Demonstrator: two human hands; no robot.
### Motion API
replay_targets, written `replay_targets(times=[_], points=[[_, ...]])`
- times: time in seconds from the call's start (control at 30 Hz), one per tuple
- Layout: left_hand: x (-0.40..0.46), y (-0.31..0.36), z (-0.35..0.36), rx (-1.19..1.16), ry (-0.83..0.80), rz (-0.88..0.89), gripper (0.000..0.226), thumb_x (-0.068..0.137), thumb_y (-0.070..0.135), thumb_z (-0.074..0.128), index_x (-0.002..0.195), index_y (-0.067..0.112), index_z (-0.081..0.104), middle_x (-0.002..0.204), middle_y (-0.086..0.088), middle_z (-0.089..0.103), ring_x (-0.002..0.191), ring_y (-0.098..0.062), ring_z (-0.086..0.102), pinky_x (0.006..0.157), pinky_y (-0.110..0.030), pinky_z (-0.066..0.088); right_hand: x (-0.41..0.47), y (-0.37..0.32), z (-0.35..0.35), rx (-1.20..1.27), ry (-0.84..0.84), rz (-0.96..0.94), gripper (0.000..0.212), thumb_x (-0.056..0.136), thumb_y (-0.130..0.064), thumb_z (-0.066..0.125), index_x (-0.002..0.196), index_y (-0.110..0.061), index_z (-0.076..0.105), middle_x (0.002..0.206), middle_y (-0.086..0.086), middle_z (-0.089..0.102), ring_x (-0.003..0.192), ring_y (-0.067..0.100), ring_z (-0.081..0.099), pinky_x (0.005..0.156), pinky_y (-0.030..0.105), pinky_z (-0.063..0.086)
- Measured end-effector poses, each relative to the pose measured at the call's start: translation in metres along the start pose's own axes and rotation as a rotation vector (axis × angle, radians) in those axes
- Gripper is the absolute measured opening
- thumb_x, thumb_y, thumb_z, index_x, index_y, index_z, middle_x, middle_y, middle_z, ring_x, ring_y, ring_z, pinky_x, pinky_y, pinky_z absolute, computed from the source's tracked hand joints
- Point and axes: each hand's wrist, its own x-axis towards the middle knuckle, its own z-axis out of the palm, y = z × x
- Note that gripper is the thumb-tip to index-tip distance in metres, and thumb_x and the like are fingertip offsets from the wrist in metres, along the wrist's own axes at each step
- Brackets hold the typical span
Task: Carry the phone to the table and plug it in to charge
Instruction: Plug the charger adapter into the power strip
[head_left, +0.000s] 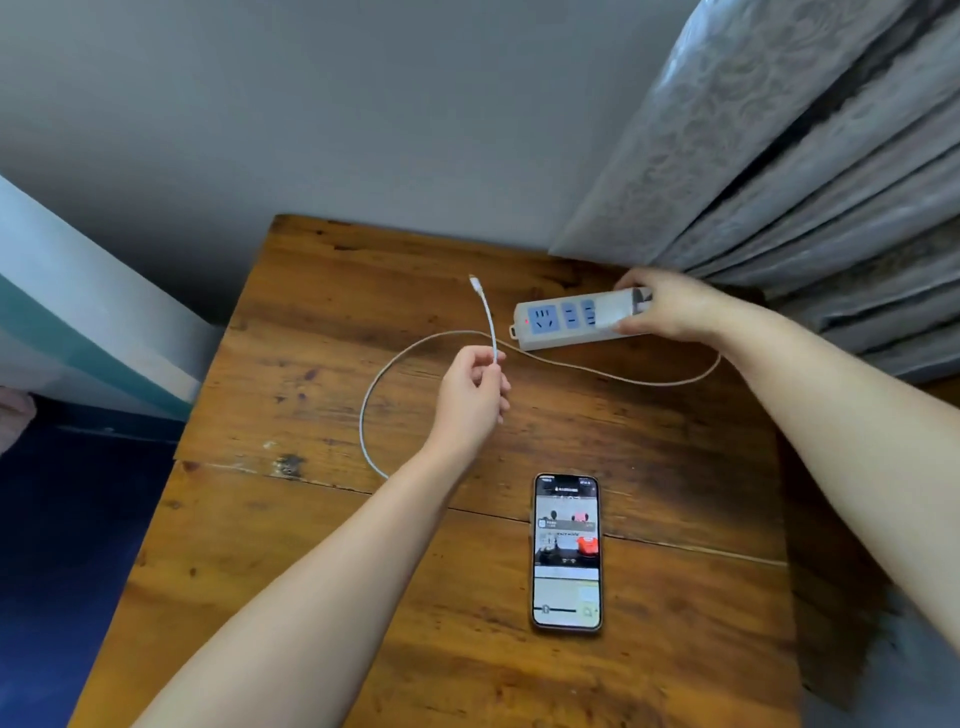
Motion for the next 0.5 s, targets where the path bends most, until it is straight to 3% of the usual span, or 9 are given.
replay_targets(times=[0.07,0.2,0.5], points=[[-0.003,-0.007,0.002,-0.002,-0.034,-0.028,0.016,0.095,0.006,0.039,0.1,0.014,0.052,0.07,-0.001,0.053,0.055,-0.011,0.05,0.046,-0.019,0.043,0.008,-0.009,0.003,-0.119,-0.001,-0.066,0.051,0.076,-0.028,0.074,0.123,-0.021,0.055,0.119,0.008,0.062,0.101,0.025,0.058,0.082,0.034,0.048],[-0.005,-0.016,0.007,0.006,-0.079,-0.077,0.016,0.095,0.006,0.04,0.099,0.014,0.053,0.072,-0.002,0.054,0.056,-0.011,0.05,0.049,-0.02,0.046,0.024,-0.025,0.003,-0.27,-0.023,-0.117,0.053,0.078,-0.031,0.07,0.126,-0.022,0.052,0.121,0.007,0.062,0.106,0.028,0.057,0.085,0.038,0.049],[-0.005,-0.013,0.014,0.024,-0.081,-0.074,0.017,0.095,0.006,0.04,0.098,0.014,0.054,0.071,-0.001,0.053,0.057,-0.013,0.05,0.051,-0.021,0.046,0.036,-0.047,-0.01,-0.437,-0.214,-0.093,0.055,0.081,-0.031,0.069,0.13,-0.017,0.051,0.119,0.008,0.061,0.095,0.024,0.056,0.07,0.033,0.043]])
